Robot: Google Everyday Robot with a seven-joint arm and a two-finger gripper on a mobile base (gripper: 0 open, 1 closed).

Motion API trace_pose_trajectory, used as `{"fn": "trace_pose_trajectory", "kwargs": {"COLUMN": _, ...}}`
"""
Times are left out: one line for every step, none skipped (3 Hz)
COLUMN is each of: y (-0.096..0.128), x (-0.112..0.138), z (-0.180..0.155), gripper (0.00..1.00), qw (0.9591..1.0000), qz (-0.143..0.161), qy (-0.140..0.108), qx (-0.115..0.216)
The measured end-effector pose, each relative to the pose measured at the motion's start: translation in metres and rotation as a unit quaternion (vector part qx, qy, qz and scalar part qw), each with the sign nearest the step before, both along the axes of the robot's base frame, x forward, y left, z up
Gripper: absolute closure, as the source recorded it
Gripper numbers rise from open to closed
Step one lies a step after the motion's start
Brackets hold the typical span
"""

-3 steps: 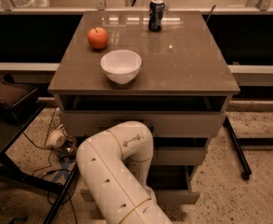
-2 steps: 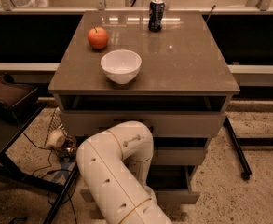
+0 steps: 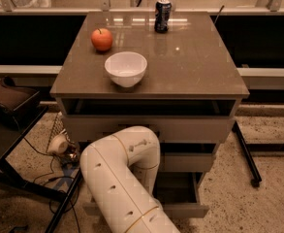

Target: Close bottom drawer

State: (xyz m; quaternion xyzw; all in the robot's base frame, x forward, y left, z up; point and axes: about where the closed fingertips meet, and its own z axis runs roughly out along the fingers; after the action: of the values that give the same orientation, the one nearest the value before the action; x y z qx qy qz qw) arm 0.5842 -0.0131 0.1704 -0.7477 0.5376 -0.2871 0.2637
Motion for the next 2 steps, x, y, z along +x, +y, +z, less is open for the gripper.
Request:
{"fn": "trace_pose_trajectory", "kwargs": {"y": -0.001, "x": -0.003, "z": 0.002, "gripper": 1.0, "qw": 1.0, "qz": -0.002, "qy": 0.004, "qx": -0.001}}
{"fn": "trace_pose_trajectory", "kwargs": {"y": -0.016, "x": -0.052, "z": 0.008, "gripper": 1.0, "qw": 0.9969, "qz": -0.031, "qy": 0.07, "qx": -0.019}}
